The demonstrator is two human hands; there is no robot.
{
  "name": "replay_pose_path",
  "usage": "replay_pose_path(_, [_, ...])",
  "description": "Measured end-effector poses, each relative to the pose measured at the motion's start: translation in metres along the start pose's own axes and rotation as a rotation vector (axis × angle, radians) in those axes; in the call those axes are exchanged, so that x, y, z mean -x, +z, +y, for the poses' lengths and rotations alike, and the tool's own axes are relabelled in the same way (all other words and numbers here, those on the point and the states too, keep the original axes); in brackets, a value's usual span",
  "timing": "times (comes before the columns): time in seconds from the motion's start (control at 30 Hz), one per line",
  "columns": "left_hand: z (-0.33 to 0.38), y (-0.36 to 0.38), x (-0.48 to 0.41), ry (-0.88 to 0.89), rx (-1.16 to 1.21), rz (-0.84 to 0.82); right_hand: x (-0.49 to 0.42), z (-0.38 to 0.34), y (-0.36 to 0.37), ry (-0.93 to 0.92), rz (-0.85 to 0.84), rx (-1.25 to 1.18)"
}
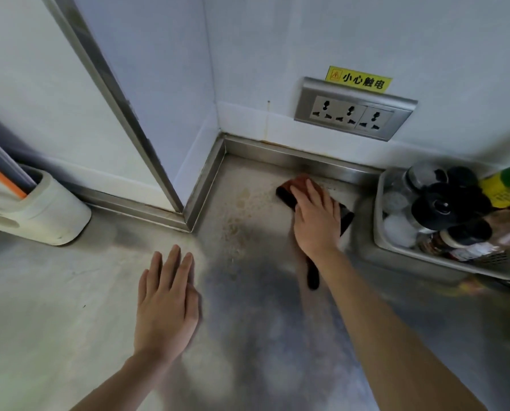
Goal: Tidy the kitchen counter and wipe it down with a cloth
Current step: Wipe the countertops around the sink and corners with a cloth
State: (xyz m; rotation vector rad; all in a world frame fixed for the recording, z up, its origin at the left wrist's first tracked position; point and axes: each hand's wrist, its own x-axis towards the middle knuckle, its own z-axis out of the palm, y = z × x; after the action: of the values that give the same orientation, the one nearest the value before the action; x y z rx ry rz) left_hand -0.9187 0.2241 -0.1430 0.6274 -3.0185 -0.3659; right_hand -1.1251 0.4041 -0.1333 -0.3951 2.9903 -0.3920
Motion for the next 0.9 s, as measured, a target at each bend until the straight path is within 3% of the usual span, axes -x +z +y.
replay_pose_path(0.07, [0.001, 0.000, 0.000, -0.012, -0.003, -0.016, 0.006, -0.020, 0.005, -0.020, 0.006, 0.003])
replay_pose_path(0.17, [0.002, -0.002, 0.002, -0.021, -0.010, -0.029, 0.044, -0.041, 0.018, -0.362, -0.058, -0.006])
replay_pose_path(0.23, [0.002, -0.004, 0.002, -0.023, -0.008, -0.033, 0.046, -0.033, 0.015, -0.489, -0.084, 0.016])
replay_pose_path(0.3, [0.002, -0.003, 0.002, -0.021, -0.004, -0.034, 0.023, -0.016, 0.011, -0.369, -0.018, 0.029])
replay_pose_path(0.4, [0.001, -0.001, 0.001, -0.022, 0.002, -0.025, -0.016, -0.006, 0.006, 0.030, 0.064, -0.020])
replay_pose_path(0.43, [0.001, 0.000, 0.001, -0.021, 0.002, -0.023, -0.021, -0.012, 0.007, 0.086, 0.079, -0.022])
replay_pose_path(0.5, [0.001, -0.001, 0.001, -0.015, 0.003, -0.028, -0.017, -0.035, 0.015, -0.018, 0.065, -0.014])
replay_pose_path(0.63, [0.000, -0.002, 0.002, -0.019, 0.011, -0.028, 0.007, -0.049, 0.021, -0.524, -0.084, 0.055])
replay_pose_path(0.7, [0.000, -0.002, 0.002, -0.015, 0.022, -0.028, -0.014, -0.035, 0.015, -0.539, -0.077, 0.117])
replay_pose_path(0.83, [-0.001, -0.001, 0.001, -0.010, 0.038, -0.013, -0.059, -0.038, 0.009, -0.293, -0.030, 0.129])
replay_pose_path(0.9, [-0.002, -0.001, 0.001, -0.003, 0.040, -0.006, -0.050, -0.060, 0.016, -0.337, -0.034, 0.128])
